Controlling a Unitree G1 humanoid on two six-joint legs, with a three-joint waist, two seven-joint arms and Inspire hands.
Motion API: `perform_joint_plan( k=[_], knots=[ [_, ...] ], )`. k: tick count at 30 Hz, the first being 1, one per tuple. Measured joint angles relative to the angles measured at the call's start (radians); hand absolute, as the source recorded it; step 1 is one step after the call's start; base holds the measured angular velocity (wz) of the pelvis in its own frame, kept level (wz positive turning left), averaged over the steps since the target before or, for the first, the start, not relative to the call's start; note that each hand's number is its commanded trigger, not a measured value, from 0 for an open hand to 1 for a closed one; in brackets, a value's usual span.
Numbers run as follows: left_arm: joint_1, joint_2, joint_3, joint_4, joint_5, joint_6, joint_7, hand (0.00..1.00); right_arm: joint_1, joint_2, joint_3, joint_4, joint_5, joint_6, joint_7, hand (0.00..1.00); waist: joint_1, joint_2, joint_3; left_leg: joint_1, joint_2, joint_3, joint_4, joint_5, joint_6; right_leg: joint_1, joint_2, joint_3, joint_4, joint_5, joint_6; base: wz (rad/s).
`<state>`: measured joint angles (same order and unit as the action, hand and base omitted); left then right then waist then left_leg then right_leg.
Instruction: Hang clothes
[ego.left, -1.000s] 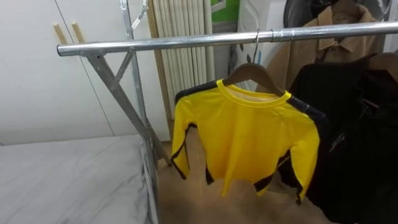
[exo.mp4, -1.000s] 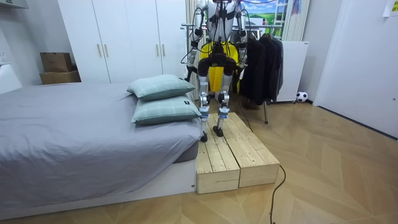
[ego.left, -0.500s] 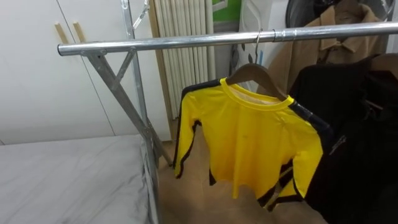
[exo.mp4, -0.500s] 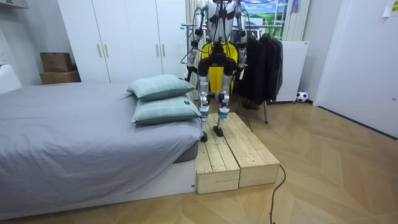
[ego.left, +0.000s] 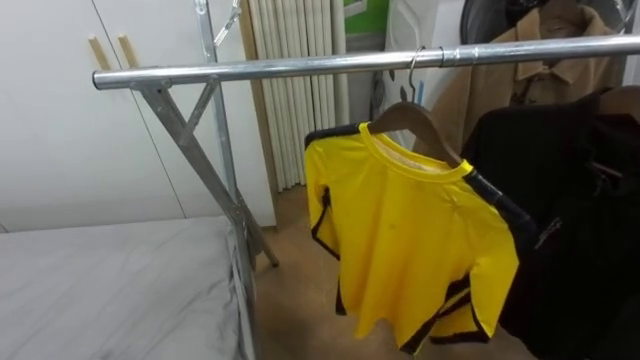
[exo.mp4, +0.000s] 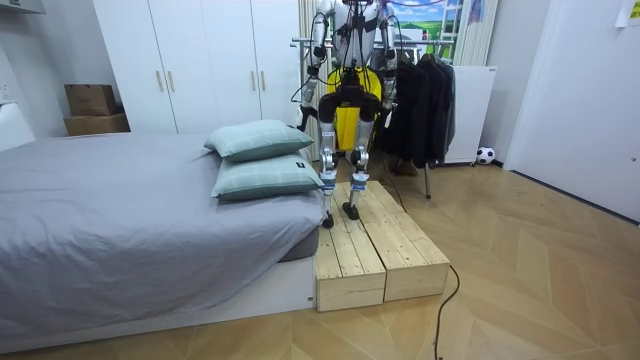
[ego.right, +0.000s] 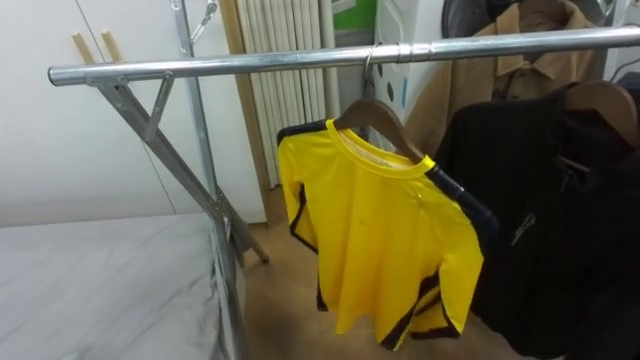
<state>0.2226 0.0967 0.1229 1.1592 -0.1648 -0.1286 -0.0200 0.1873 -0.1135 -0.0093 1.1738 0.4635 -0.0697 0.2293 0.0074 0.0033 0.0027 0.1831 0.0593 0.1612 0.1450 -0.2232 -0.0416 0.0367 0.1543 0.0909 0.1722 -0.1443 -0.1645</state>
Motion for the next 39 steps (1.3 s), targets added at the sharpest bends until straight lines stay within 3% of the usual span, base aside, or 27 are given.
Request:
perform_joint_plan(
  k=[5,8,12,15,16,17,18,19,20,22,23,24,25,27,28,29,30,31,32,33,35,38,39],
  knots=[
    [-0.001,-0.003,-0.010,0.000,-0.005,-0.003,0.016,0.00,-0.020,-0.003,0.039,-0.012,0.000,0.002,-0.008,0.00,0.000,0.007,-0.0013,-0.010,0.001,-0.001,0.008,0.000,0.000,0.001,-0.006,-0.030,0.001,-0.004,-0.004,0.18],
    [-0.001,-0.004,-0.031,-0.001,-0.039,-0.003,0.024,0.00,-0.047,-0.005,0.083,-0.012,-0.003,0.006,-0.008,0.00,0.008,0.020,0.0027,-0.026,0.001,-0.027,0.011,0.000,-0.001,-0.001,-0.015,-0.076,0.001,-0.008,-0.005,0.41],
    [-0.018,-0.009,-0.027,-0.005,-0.037,-0.006,0.028,0.00,-0.076,-0.014,0.095,-0.068,-0.046,0.005,-0.004,0.00,0.029,0.037,0.0010,-0.097,-0.002,-0.045,0.057,-0.001,-0.002,-0.032,-0.038,-0.151,0.003,-0.016,-0.005,0.62],
    [-0.022,-0.008,-0.027,-0.008,-0.027,-0.010,0.025,0.00,-0.122,-0.023,0.096,-0.050,-0.076,-0.010,0.002,0.00,0.039,0.066,0.0004,-0.170,-0.001,-0.039,0.108,0.002,-0.007,-0.056,-0.066,-0.269,0.016,-0.025,-0.007,1.16],
    [-0.032,-0.008,-0.028,-0.009,-0.027,-0.009,0.010,0.00,-0.128,-0.031,0.098,-0.049,-0.075,-0.016,0.002,0.00,0.043,0.071,0.0019,-0.205,0.001,-0.010,0.126,0.008,-0.016,-0.058,-0.081,-0.335,0.013,-0.026,-0.005,1.65],
    [-0.039,-0.012,-0.029,-0.018,-0.027,-0.008,0.001,0.00,-0.131,-0.038,0.094,-0.048,-0.076,-0.018,0.002,0.00,0.048,0.072,0.0068,-0.232,0.005,0.044,0.133,0.020,-0.004,-0.069,-0.104,-0.406,0.015,-0.038,-0.002,1.74],
    [-0.041,-0.013,-0.029,-0.023,-0.027,-0.007,-0.005,0.00,-0.131,-0.041,0.093,-0.047,-0.076,-0.017,0.001,0.00,0.049,0.077,0.0058,-0.247,0.014,0.084,0.153,0.025,-0.003,-0.072,-0.115,-0.445,0.019,-0.044,-0.001,1.84],
    [-0.040,-0.011,-0.027,-0.038,-0.027,-0.005,-0.016,0.00,-0.124,-0.044,0.080,-0.048,-0.078,-0.016,0.000,0.00,0.049,0.082,0.0060,-0.270,0.043,0.169,0.233,0.016,0.002,-0.075,-0.136,-0.514,0.037,-0.062,0.002,1.50],
    [-0.040,-0.008,-0.027,-0.041,-0.027,-0.004,-0.021,0.00,-0.123,-0.043,0.072,-0.048,-0.083,-0.014,0.000,0.00,0.052,0.083,0.0065,-0.275,0.057,0.205,0.275,0.006,0.007,-0.077,-0.147,-0.550,0.054,-0.075,0.006,1.88],
    [-0.040,-0.002,-0.016,-0.040,-0.027,-0.001,-0.035,0.00,-0.117,-0.043,0.043,-0.050,-0.085,0.003,-0.009,0.00,0.052,0.084,0.0067,-0.252,0.107,0.310,0.410,-0.034,0.022,-0.075,-0.189,-0.681,0.108,-0.118,0.019,2.00],
    [-0.038,-0.001,-0.013,-0.040,-0.026,0.000,-0.039,0.00,-0.114,-0.048,0.043,-0.050,-0.085,0.007,-0.012,0.00,0.053,0.085,0.0062,-0.223,0.125,0.335,0.433,-0.047,0.018,-0.071,-0.200,-0.744,0.122,-0.130,0.024,1.79],
    [-0.038,0.000,-0.013,-0.040,-0.026,0.001,-0.040,0.00,-0.113,-0.051,0.043,-0.051,-0.085,0.007,-0.013,0.00,0.053,0.085,0.0060,-0.213,0.130,0.338,0.436,-0.055,0.020,-0.069,-0.204,-0.781,0.123,-0.134,0.027,1.71],
    [-0.038,-0.002,-0.013,-0.040,-0.024,0.004,-0.042,0.00,-0.114,-0.056,0.041,-0.051,-0.080,0.007,-0.021,0.00,0.052,0.085,0.0057,-0.191,0.137,0.358,0.425,-0.068,0.015,-0.064,-0.209,-0.844,0.124,-0.136,0.032,1.66],
    [-0.037,-0.005,-0.013,-0.041,-0.019,0.011,-0.042,0.00,-0.111,-0.059,0.015,-0.052,-0.074,0.007,-0.033,0.00,0.052,0.080,0.0040,-0.153,0.117,0.371,0.344,-0.096,0.009,-0.081,-0.228,-0.908,0.156,-0.154,0.065,1.43],
    [-0.033,-0.005,-0.013,-0.040,-0.020,0.014,-0.040,0.00,-0.110,-0.059,0.007,-0.053,-0.074,0.007,-0.039,0.00,0.052,0.079,0.0020,-0.132,0.099,0.392,0.272,-0.118,0.021,-0.093,-0.250,-0.954,0.198,-0.170,0.107,0.92],
    [-0.030,-0.004,-0.012,-0.038,-0.020,0.017,-0.037,0.00,-0.112,-0.058,0.006,-0.053,-0.074,0.007,-0.042,0.00,0.051,0.076,0.0010,-0.125,0.093,0.411,0.241,-0.130,0.025,-0.098,-0.263,-0.976,0.222,-0.179,0.124,0.98],
    [-0.025,-0.002,-0.007,-0.031,-0.021,0.019,-0.028,0.00,-0.112,-0.055,0.006,-0.048,-0.074,0.008,-0.047,0.00,0.062,0.065,-0.0057,-0.120,0.085,0.417,0.201,-0.137,0.007,-0.108,-0.298,-1.002,0.268,-0.189,0.142,0.74],
    [-0.019,-0.002,-0.002,-0.019,-0.025,0.019,-0.019,0.00,-0.109,-0.055,0.008,-0.041,-0.072,0.014,-0.046,0.00,0.072,0.052,-0.0102,-0.117,0.082,0.409,0.182,-0.140,0.001,-0.108,-0.322,-1.014,0.295,-0.180,0.150,0.92],
    [-0.018,-0.002,0.003,-0.002,-0.040,0.019,-0.015,0.00,-0.103,-0.056,0.006,-0.025,-0.067,0.017,-0.047,0.00,0.069,0.053,-0.0128,-0.112,0.085,0.386,0.178,-0.129,0.001,-0.089,-0.328,-1.011,0.294,-0.162,0.132,0.85],
    [-0.017,-0.002,0.005,0.005,-0.043,0.019,-0.013,0.00,-0.099,-0.056,0.005,-0.014,-0.067,0.018,-0.047,0.00,0.062,0.053,-0.0122,-0.106,0.085,0.371,0.175,-0.114,0.001,-0.076,-0.330,-1.004,0.292,-0.159,0.128,1.11],
    [-0.022,-0.002,0.003,0.016,-0.061,0.020,-0.010,0.00,-0.078,-0.056,0.005,-0.004,-0.069,0.036,-0.060,0.00,0.050,0.049,-0.0121,-0.089,0.064,0.314,0.164,-0.103,0.015,-0.048,-0.337,-0.925,0.295,-0.151,0.120,0.98],
    [-0.022,0.000,0.007,0.040,-0.078,0.023,-0.008,0.00,-0.050,-0.051,0.005,0.001,-0.078,0.058,-0.079,0.00,0.027,0.037,-0.0068,-0.087,0.024,0.204,0.157,-0.092,0.047,-0.017,-0.335,-0.734,0.294,-0.131,0.144,1.04],
    [-0.021,0.003,0.009,0.040,-0.079,0.025,-0.006,0.00,-0.050,-0.049,0.006,0.003,-0.079,0.059,-0.081,0.00,0.024,0.031,-0.0067,-0.088,0.012,0.184,0.151,-0.088,0.053,-0.014,-0.335,-0.705,0.290,-0.130,0.145,0.89]
  ],
)
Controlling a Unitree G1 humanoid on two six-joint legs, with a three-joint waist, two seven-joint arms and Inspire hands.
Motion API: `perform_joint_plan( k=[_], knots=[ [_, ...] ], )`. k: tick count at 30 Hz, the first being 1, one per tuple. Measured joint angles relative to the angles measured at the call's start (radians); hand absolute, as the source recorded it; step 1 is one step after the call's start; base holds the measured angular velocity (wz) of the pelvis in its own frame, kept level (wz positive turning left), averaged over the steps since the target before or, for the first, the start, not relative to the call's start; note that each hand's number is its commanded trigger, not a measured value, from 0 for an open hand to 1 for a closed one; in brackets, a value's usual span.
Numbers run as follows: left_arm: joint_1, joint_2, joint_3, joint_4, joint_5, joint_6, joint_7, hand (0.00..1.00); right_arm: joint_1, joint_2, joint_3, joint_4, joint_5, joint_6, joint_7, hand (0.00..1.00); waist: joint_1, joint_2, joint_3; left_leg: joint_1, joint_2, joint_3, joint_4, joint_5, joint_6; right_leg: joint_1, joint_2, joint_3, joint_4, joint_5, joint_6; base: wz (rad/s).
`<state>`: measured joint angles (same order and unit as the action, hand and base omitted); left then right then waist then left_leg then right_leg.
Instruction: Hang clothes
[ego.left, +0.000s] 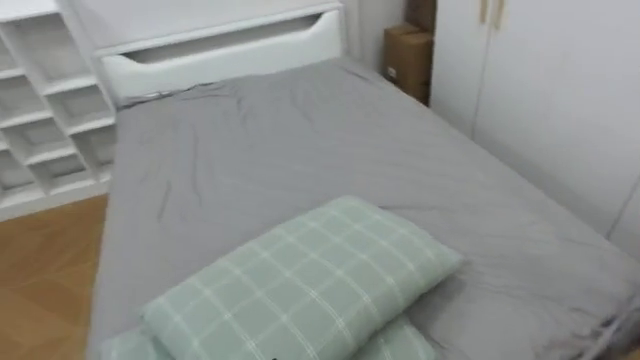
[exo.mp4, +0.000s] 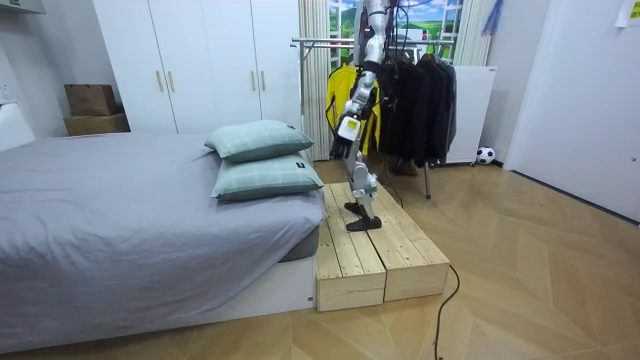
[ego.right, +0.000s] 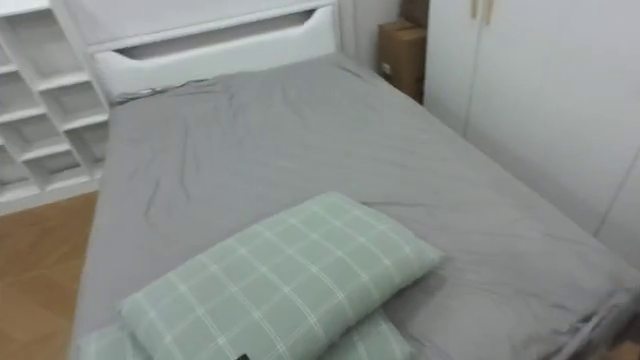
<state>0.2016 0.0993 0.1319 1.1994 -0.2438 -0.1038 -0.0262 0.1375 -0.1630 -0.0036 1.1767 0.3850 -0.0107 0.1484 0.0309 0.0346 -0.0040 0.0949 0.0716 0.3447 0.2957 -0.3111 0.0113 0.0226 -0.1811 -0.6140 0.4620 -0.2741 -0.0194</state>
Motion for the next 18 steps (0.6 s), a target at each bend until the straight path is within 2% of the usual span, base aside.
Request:
perform_joint_plan(
  k=[1,2,3,5,7,8,9,10,11,13,14,18],
  knots=[
    [-0.001,0.003,0.000,0.001,-0.003,0.005,0.003,0.00,0.000,0.001,0.000,0.004,0.001,0.000,-0.006,0.00,-0.001,-0.008,0.0001,-0.001,-0.018,-0.029,-0.016,0.010,0.012,0.006,-0.001,0.037,-0.013,0.008,0.015,0.81],
    [-0.001,0.003,-0.001,0.001,-0.003,0.012,0.010,0.00,0.000,0.001,0.001,0.004,-0.004,0.000,-0.013,0.00,-0.004,-0.014,-0.0010,-0.005,-0.032,-0.065,-0.029,0.020,0.022,0.018,0.004,0.049,-0.036,0.020,0.034,0.80],
    [-0.003,0.004,-0.001,0.001,-0.002,0.012,0.015,0.00,0.000,0.002,0.002,0.004,-0.005,0.000,-0.017,0.00,-0.005,-0.017,0.0002,-0.012,-0.037,-0.083,-0.030,0.024,0.026,0.024,0.011,0.060,-0.049,0.025,0.042,0.89],
    [-0.002,0.016,0.000,-0.003,-0.002,0.016,0.023,0.00,0.003,0.012,0.000,0.004,-0.013,0.005,-0.029,0.00,-0.010,-0.038,0.0052,-0.032,-0.063,-0.153,-0.029,0.039,0.043,0.054,0.028,0.148,-0.122,0.041,0.065,0.90],
    [0.002,0.020,0.000,-0.006,-0.003,0.016,0.037,0.00,0.000,0.017,0.001,0.004,-0.018,0.005,-0.029,0.00,-0.001,-0.050,0.0092,-0.039,-0.073,-0.186,-0.028,0.041,0.047,0.080,0.043,0.190,-0.177,0.058,0.083,0.60],
    [0.007,0.021,0.000,-0.008,-0.003,0.016,0.046,0.00,-0.005,0.022,0.001,0.005,-0.018,0.005,-0.029,0.00,0.005,-0.051,0.0061,-0.046,-0.077,-0.206,-0.028,0.041,0.049,0.093,0.052,0.203,-0.213,0.073,0.088,0.47],
    [0.009,0.022,0.000,-0.008,-0.004,0.016,0.048,0.00,-0.009,0.024,0.002,0.008,-0.018,0.004,-0.028,0.00,0.004,-0.053,0.0064,-0.049,-0.080,-0.217,-0.029,0.042,0.050,0.101,0.055,0.207,-0.230,0.078,0.090,0.41],
    [0.022,0.024,-0.002,-0.007,-0.004,0.016,0.057,0.00,-0.024,0.027,0.005,0.024,-0.017,0.003,-0.024,0.00,0.008,-0.061,0.0114,-0.051,-0.085,-0.230,-0.030,0.043,0.052,0.110,0.061,0.231,-0.257,0.085,0.092,0.38],
    [0.030,0.024,-0.004,-0.007,-0.005,0.016,0.064,0.00,-0.034,0.028,0.006,0.035,-0.018,0.004,-0.025,0.00,0.009,-0.063,0.0131,-0.052,-0.087,-0.244,-0.028,0.043,0.052,0.121,0.066,0.256,-0.274,0.093,0.094,0.34],
    [0.040,0.025,-0.009,-0.003,-0.006,0.018,0.070,0.00,-0.037,0.029,0.018,0.035,-0.015,0.003,-0.025,0.00,0.011,-0.063,0.0132,-0.051,-0.088,-0.262,-0.027,0.043,0.052,0.128,0.072,0.274,-0.286,0.100,0.093,0.28],
    [0.044,0.025,-0.008,-0.003,-0.006,0.019,0.078,0.00,-0.037,0.029,0.026,0.035,-0.019,0.003,-0.025,0.00,0.027,-0.063,0.0133,-0.049,-0.089,-0.265,-0.027,0.043,0.052,0.135,0.075,0.287,-0.294,0.101,0.093,0.16],
    [0.045,0.023,0.004,-0.003,0.000,0.034,0.086,0.00,-0.037,0.030,0.031,0.034,-0.037,0.003,-0.024,0.00,0.047,-0.054,0.0157,-0.051,-0.088,-0.283,-0.027,0.043,0.051,0.139,0.079,0.313,-0.297,0.100,0.094,0.15]
  ],
)
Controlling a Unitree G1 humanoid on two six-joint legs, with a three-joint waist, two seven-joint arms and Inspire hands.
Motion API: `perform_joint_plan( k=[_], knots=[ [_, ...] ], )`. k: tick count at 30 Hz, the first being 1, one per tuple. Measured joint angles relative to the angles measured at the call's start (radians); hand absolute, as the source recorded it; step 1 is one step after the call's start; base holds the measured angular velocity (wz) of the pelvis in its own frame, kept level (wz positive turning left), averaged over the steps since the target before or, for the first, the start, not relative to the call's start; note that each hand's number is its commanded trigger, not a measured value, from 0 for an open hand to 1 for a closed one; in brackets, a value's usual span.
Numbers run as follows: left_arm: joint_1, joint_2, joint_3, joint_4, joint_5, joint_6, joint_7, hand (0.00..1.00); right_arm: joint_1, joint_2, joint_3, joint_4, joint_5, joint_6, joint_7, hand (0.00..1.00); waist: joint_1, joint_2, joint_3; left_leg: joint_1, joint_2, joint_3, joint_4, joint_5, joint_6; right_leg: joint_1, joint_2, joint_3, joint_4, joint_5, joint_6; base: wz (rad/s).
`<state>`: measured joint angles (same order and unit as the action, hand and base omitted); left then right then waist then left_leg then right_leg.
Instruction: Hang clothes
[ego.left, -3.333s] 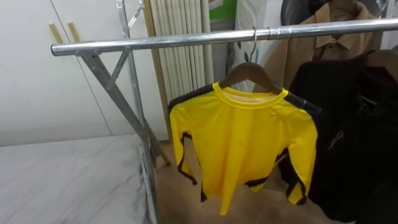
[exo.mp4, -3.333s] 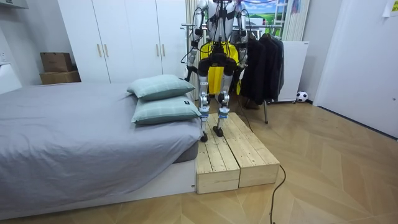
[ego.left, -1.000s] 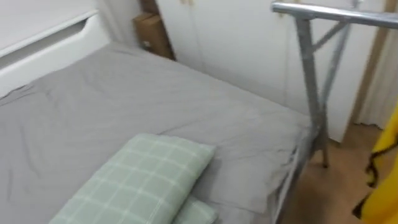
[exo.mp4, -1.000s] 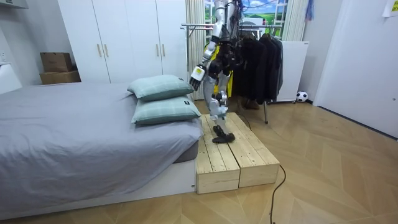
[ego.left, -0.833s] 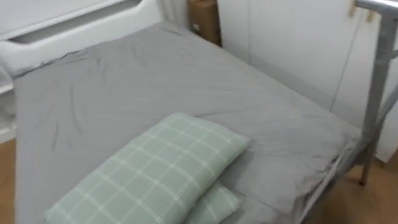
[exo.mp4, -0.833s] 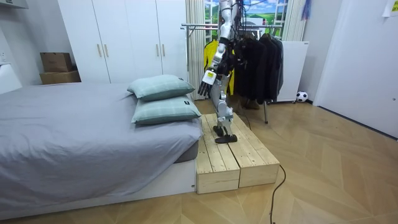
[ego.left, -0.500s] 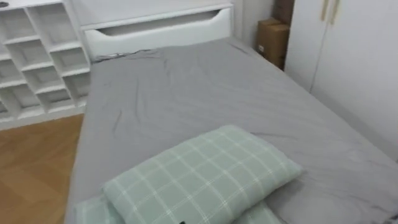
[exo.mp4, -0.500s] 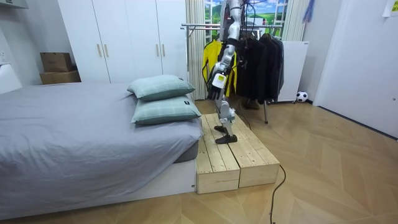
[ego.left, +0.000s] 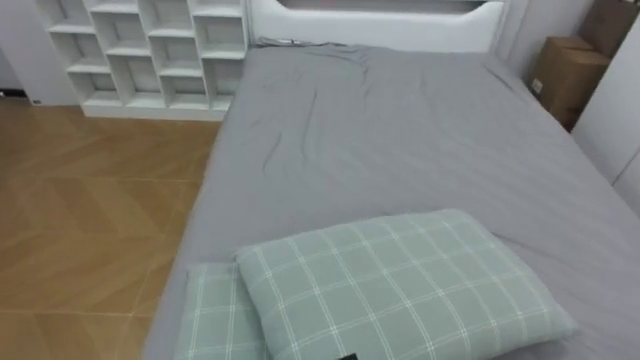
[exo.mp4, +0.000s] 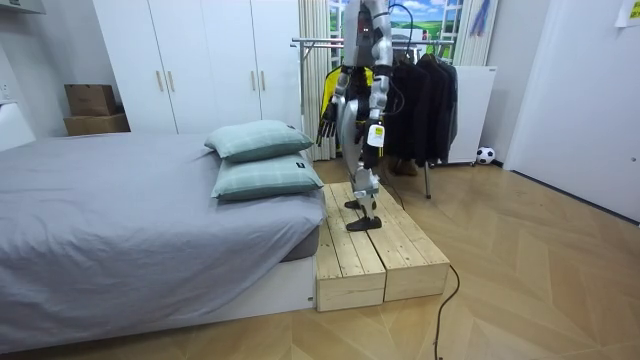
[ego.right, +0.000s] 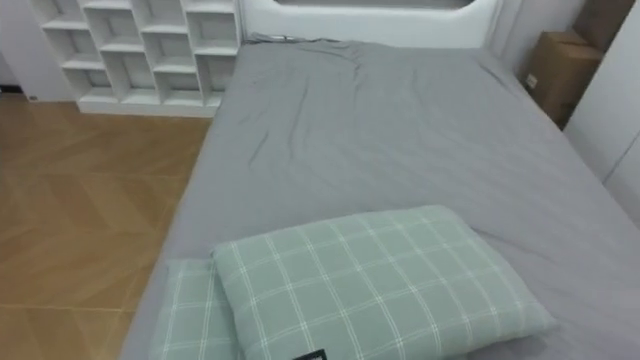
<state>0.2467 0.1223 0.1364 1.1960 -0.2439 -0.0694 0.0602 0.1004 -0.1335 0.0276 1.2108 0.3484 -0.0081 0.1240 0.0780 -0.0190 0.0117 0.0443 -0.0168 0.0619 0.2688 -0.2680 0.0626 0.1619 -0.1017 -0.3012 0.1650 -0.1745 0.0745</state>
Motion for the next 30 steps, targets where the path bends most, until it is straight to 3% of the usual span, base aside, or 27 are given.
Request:
perform_joint_plan(
  k=[3,4,10,20,30],
  knots=[
    [0.002,0.000,0.002,0.000,0.001,0.019,0.003,0.00,0.001,0.000,0.000,0.013,-0.004,-0.001,0.003,0.00,0.003,0.002,0.0009,0.001,-0.012,-0.016,0.000,0.002,-0.003,0.020,0.000,0.001,-0.019,-0.004,0.004,0.18],
    [0.003,0.000,0.002,0.000,0.002,0.029,0.003,0.00,-0.005,0.000,0.000,0.033,-0.003,-0.001,0.007,0.00,0.003,0.002,0.0041,-0.001,-0.013,-0.018,0.001,0.002,-0.003,0.030,0.001,0.001,-0.023,-0.004,0.004,0.12],
    [-0.012,0.000,0.011,-0.008,0.002,0.055,-0.001,0.00,-0.003,-0.001,0.002,0.085,-0.001,0.014,0.046,0.00,0.001,0.001,0.0052,-0.016,-0.014,-0.023,0.006,0.002,-0.004,0.031,0.004,0.001,-0.029,-0.004,0.004,0.04],
    [-0.022,-0.002,-0.004,-0.007,0.003,0.050,0.001,0.00,0.000,0.003,0.001,0.083,0.001,0.008,0.071,0.00,-0.046,-0.010,0.0015,-0.013,-0.015,-0.026,0.006,0.007,-0.009,0.032,0.005,0.027,-0.029,-0.004,0.004,-0.01],
    [-0.014,0.004,-0.023,-0.008,0.021,0.048,-0.031,0.00,0.010,0.002,-0.006,0.081,-0.001,0.000,0.076,0.00,-0.049,0.004,-0.0020,-0.007,-0.013,-0.018,0.004,0.007,-0.009,0.036,0.006,0.029,-0.029,-0.004,0.004,-0.01]
  ],
)
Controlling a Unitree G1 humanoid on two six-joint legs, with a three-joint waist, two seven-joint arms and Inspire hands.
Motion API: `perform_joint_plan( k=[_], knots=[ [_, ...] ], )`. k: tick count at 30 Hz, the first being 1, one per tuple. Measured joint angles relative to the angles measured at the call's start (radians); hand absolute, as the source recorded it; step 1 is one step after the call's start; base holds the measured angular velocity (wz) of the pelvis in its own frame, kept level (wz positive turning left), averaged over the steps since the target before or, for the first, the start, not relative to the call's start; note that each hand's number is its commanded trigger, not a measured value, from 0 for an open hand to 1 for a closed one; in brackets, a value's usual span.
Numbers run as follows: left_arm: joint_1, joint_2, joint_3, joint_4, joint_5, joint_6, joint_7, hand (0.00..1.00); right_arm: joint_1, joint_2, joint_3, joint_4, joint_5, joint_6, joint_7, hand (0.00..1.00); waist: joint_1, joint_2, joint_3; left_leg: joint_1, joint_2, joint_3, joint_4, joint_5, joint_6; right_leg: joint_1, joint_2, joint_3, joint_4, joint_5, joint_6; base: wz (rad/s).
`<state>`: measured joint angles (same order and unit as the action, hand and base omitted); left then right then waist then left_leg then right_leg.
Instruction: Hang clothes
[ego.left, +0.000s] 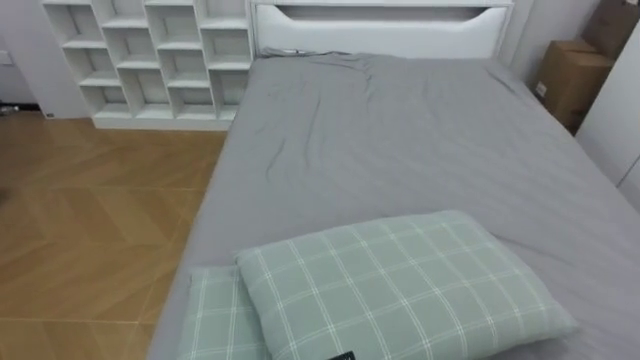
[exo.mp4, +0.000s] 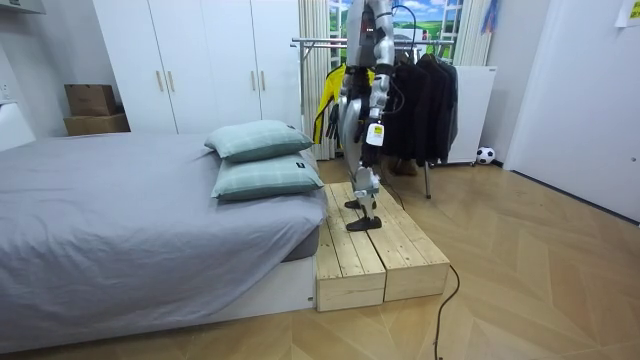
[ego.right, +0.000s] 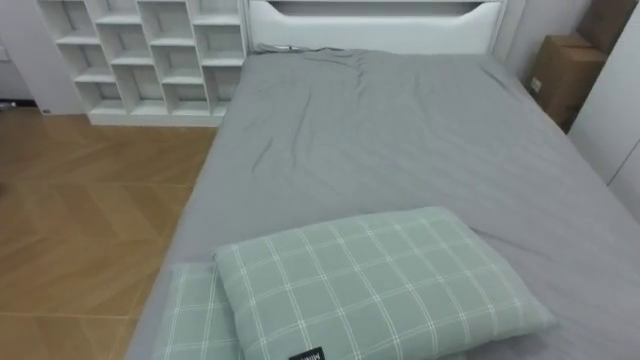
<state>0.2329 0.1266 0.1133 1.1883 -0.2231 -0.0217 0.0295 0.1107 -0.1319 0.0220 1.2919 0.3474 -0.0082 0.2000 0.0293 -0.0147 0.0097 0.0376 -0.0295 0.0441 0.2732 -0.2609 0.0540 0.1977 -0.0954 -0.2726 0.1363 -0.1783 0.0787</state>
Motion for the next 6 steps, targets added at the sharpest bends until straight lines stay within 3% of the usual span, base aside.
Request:
perform_joint_plan(
  k=[6],
  knots=[
    [-0.001,0.004,-0.025,0.000,0.000,0.000,-0.013,0.00,-0.002,-0.004,0.016,-0.001,0.007,-0.002,-0.002,0.00,0.000,0.009,-0.0004,-0.008,0.000,-0.001,0.001,0.000,0.000,-0.007,0.000,0.000,0.000,0.000,0.000,0.00]
  ],
)
